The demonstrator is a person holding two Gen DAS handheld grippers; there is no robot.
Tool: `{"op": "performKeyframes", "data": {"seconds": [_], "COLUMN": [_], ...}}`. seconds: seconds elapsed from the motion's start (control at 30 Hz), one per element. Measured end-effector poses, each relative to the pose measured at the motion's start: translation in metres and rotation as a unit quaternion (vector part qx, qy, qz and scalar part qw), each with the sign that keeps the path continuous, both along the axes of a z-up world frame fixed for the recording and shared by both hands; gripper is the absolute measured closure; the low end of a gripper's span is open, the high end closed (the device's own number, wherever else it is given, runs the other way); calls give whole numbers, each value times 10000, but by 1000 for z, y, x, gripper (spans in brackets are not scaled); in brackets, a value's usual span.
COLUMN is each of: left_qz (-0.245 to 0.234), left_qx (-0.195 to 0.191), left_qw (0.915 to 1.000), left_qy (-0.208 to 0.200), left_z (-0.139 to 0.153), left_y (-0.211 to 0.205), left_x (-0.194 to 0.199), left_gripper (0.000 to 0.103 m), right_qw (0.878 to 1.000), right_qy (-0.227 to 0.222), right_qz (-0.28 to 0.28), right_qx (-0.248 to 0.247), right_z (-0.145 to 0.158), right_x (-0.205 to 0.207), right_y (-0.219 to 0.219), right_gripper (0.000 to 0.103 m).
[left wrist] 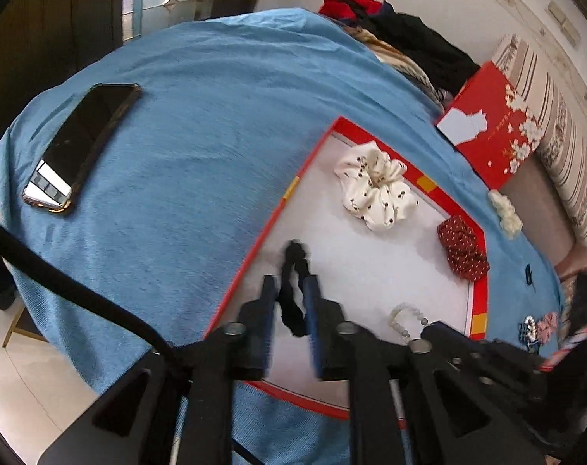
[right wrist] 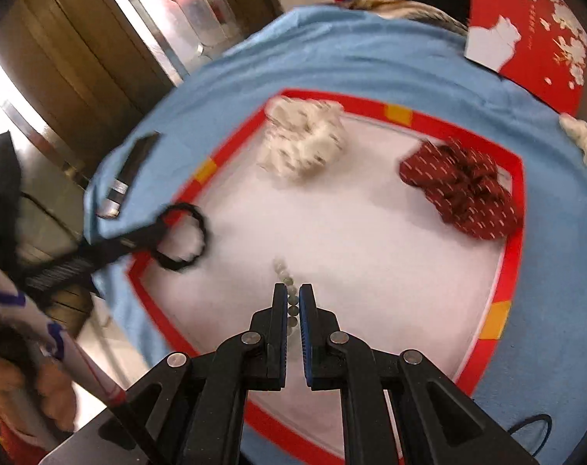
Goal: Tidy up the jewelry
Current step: 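Lower hair tie and pearl bracelet into the tray and open both tools, then move left tool to the pile and grasp the black cord lanyard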
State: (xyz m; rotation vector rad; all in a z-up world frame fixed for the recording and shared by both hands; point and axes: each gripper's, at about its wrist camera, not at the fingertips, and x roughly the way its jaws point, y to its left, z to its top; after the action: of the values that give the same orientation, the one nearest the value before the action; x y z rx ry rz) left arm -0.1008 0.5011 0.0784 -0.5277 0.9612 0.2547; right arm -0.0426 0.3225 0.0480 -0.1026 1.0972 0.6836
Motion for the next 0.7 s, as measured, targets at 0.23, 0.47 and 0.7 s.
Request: {"op": "performKeyframes", "data": {"seconds": [0.23, 0.47, 0.7], "left_qz": [260, 2, -1027], "left_qx": [192, 496, 427], "left_qw": [9992, 9983, 9928], "left_qy": [-245, -304, -441], "left_z": [20, 39, 49], "left_y": [0, -36, -119], "left_x": [-17, -24, -19], "left_gripper": [66, 62, 59], "right_qw": [9996, 9961, 9859], "right_qy": [-172, -575, -766], "right_qz": [-190, -664, -1464], "right_qx": [-133, -1, -249], "right_z": [6, 41, 43], "right_x": [-1, -12, -25], "right_y": [-40, -121, -223], "right_gripper": [65, 58, 54]}}
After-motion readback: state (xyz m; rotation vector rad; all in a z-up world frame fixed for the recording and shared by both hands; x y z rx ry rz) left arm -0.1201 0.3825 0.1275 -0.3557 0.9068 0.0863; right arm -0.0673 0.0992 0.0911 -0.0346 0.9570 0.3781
